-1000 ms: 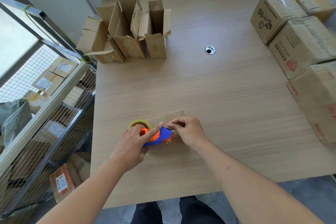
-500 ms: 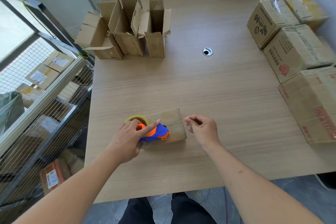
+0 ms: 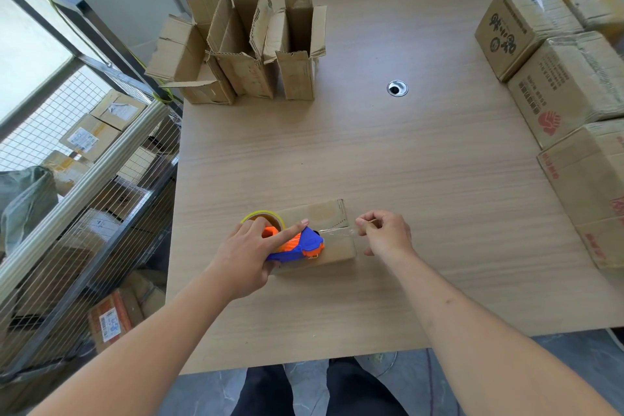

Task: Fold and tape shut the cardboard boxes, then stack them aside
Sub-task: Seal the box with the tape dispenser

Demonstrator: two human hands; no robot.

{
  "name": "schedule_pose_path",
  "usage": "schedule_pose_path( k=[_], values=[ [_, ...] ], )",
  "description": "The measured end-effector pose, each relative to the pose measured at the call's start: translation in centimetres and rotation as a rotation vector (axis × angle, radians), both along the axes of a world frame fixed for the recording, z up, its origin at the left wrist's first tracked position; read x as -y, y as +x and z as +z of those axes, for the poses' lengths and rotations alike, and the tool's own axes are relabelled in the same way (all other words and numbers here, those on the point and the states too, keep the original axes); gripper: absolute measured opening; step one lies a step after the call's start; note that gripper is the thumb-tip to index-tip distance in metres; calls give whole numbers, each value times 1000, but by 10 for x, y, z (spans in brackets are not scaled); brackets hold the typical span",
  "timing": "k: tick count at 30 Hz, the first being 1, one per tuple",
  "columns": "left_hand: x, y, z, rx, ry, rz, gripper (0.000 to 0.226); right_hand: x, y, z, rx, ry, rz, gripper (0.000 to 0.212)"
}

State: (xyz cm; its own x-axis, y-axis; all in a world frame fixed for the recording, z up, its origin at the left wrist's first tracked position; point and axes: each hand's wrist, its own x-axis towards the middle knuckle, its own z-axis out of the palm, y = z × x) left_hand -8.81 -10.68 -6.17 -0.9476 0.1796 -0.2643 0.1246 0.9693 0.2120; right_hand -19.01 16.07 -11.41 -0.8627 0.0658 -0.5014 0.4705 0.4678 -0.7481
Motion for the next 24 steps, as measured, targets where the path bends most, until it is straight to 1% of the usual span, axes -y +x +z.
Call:
schedule_pose_path(
  k=[7, 8, 9, 10, 11, 12, 13, 16, 17, 18, 19, 22, 24],
  values=[
    [2, -1, -3, 5, 0, -9, 99, 10, 1, -27, -10, -45, 2, 14],
    [1, 0, -3, 2, -1, -4, 99, 11, 4, -30, -14, -53, 7, 11],
    [1, 0, -2, -1, -1, 2, 99, 12, 7, -32, -31, -53, 14, 3],
    [0, 0, -2, -1, -1, 7, 99, 13, 10, -33, -42, -34, 19, 13],
    [-1, 0, -2, -2, 0, 10, 100, 12, 12, -35, -42, -19, 11, 34],
    [-1, 0, -2, -3, 1, 9, 101, 11, 13, -36, -48, -6, -17, 51],
    [-2, 1, -2, -6, 1, 9, 101, 9, 13, -36, -72, 20, -22, 54],
    [-1, 1, -1, -4, -8, -1, 102, 18, 18, -26, -173, 91, 30, 17],
    [-1, 0, -1, -3, -10, -5, 102, 24, 21, -20, -203, 89, 1, 13],
    [-2, -1, 0, -3, -11, -9, 102, 31, 26, -16, -223, 88, -49, 13],
    [-1, -1, 1, -5, -11, -13, 102, 37, 32, -14, -231, 82, -102, 19],
    [-2, 1, 0, -17, -24, -22, 105, 50, 47, -13, -205, 84, -195, 44],
    [-3, 0, 2, -15, -40, -39, 104, 56, 53, -13, -189, 91, -256, 45]
  ],
)
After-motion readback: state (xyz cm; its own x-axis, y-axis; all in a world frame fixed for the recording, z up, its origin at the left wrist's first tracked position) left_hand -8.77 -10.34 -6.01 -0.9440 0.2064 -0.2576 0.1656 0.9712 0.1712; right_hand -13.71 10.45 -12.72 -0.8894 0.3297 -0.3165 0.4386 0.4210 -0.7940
